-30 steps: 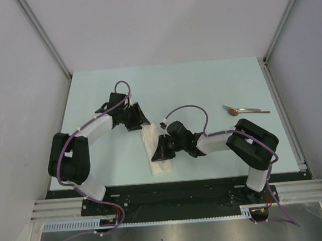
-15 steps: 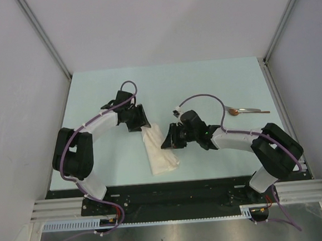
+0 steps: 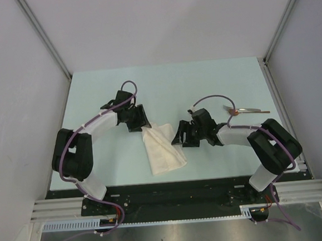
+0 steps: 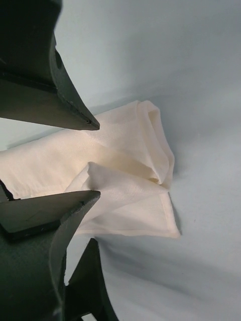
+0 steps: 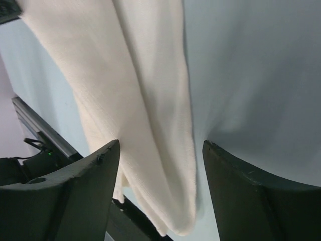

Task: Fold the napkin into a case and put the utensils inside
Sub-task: Fold the 2/3-rectangle-folded napkin at the center of the board.

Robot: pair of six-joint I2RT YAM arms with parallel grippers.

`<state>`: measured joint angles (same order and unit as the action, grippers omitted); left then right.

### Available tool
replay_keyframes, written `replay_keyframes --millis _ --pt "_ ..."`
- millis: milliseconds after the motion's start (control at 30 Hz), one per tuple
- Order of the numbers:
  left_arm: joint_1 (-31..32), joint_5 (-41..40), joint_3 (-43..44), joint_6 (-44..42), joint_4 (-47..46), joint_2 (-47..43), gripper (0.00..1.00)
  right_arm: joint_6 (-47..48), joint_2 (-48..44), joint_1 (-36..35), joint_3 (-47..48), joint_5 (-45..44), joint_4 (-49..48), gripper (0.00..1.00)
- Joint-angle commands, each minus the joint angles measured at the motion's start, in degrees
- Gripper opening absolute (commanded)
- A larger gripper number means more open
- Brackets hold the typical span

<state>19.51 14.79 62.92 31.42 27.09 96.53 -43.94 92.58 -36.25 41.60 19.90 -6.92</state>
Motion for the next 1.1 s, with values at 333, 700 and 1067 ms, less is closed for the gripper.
replay_keyframes --millis 333,700,1067 --pt "4.84 1.38 4.76 -0.4 0.16 -3.1 0.57 2.99 -4.34 -1.37 -3.63 1.62 2.62 0.8" --pt "9.57 2.35 -3.22 -1.98 -0.63 -11.18 0.56 -4.21 -11.6 -8.66 -6.0 -10.05 14.8 0.81" --pt "21.52 -3.97 -17.65 -0.12 -11.36 -29.11 0.54 -11.34 -17.34 -8.22 -15.24 -4.61 4.89 0.77"
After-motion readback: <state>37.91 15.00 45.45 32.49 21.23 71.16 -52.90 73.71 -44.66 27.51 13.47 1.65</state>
